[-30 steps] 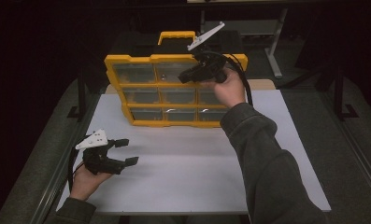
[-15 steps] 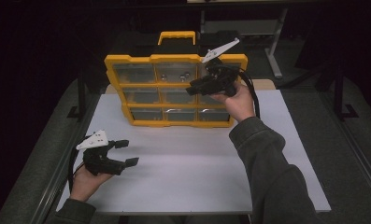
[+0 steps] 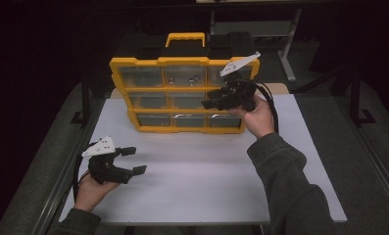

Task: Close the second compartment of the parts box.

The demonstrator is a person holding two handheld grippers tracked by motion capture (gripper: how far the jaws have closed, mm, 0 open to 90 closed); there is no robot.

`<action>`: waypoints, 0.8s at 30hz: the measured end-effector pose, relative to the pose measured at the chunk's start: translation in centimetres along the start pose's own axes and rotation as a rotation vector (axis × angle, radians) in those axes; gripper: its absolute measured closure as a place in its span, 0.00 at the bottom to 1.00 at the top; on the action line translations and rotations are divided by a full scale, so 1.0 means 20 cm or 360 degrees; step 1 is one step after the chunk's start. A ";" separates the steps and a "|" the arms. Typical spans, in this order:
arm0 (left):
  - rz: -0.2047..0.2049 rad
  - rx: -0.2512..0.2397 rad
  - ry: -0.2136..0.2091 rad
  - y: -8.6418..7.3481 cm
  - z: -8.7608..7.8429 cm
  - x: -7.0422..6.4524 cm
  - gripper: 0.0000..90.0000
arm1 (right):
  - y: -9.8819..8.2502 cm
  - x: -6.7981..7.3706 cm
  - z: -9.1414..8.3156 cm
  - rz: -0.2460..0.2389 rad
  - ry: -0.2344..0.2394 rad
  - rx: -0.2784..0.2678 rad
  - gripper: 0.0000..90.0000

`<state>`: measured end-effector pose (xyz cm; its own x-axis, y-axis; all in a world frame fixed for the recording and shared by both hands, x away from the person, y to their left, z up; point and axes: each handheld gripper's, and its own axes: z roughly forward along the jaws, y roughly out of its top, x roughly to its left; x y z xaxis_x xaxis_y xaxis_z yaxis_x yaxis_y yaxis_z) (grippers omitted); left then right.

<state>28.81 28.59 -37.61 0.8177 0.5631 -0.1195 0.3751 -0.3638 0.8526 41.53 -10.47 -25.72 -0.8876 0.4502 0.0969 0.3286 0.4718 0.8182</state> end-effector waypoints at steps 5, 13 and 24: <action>-0.0001 -0.0012 -0.0009 0.00 0.00 0.00 0.20 | -0.03 0.01 -0.02 0.0007 0.0007 0.0006 0.55; 0.0000 -0.0012 -0.0006 0.00 0.00 0.01 0.20 | -0.10 0.01 -0.04 0.0038 0.0012 -0.0017 0.51; -0.0008 0.0001 0.0010 -0.01 0.00 0.01 0.20 | -0.20 0.01 -0.09 0.0069 -0.0012 -0.0012 0.45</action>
<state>28.94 28.85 -37.69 0.8131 0.5696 -0.1204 0.3794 -0.3615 0.8517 39.42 -13.67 -27.99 -0.8701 0.4759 0.1281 0.3643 0.4460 0.8176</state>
